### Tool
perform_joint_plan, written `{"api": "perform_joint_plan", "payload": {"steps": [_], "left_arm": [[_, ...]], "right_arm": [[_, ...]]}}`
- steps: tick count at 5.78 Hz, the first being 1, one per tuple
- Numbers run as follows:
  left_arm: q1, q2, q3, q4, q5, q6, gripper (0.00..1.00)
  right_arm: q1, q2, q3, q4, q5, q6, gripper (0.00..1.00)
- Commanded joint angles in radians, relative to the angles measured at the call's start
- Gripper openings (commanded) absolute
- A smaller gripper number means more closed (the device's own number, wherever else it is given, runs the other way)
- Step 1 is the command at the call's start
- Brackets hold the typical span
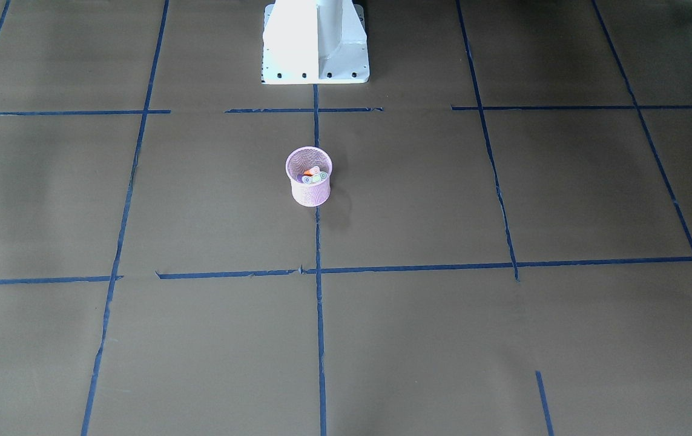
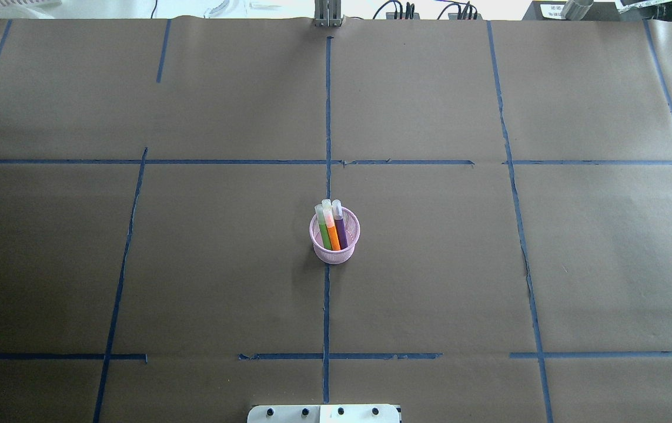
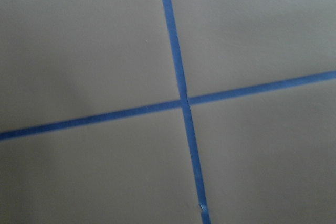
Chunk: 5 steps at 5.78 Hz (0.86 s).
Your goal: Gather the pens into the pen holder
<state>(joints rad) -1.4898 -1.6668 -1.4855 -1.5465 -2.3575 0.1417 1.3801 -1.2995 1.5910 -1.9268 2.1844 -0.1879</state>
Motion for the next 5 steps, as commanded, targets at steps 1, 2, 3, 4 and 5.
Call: {"api": "perform_joint_plan", "payload": {"steps": [1,2,3,4,5], "left_arm": [[-0.080,0.079,-0.101,0.153,0.003,0.163,1.00],[-0.087,0.099,-0.101,0.149,0.013,0.170,1.00],[-0.096,0.101,-0.101,0.154,0.018,0.168,1.00],[-0.101,0.099,-0.102,0.154,0.032,0.168,1.00],[-0.101,0.101,-0.102,0.154,0.037,0.167,1.00]], "right_arm": [[0.092,-0.007,-0.096,0.002,0.001,-0.155,1.00],[0.120,-0.021,-0.142,0.002,0.001,-0.210,1.00],[0.143,-0.039,-0.147,0.002,0.000,-0.229,1.00],[0.181,-0.079,-0.148,0.032,0.004,-0.254,1.00],[0.186,-0.121,-0.163,0.092,0.015,-0.252,1.00]]}}
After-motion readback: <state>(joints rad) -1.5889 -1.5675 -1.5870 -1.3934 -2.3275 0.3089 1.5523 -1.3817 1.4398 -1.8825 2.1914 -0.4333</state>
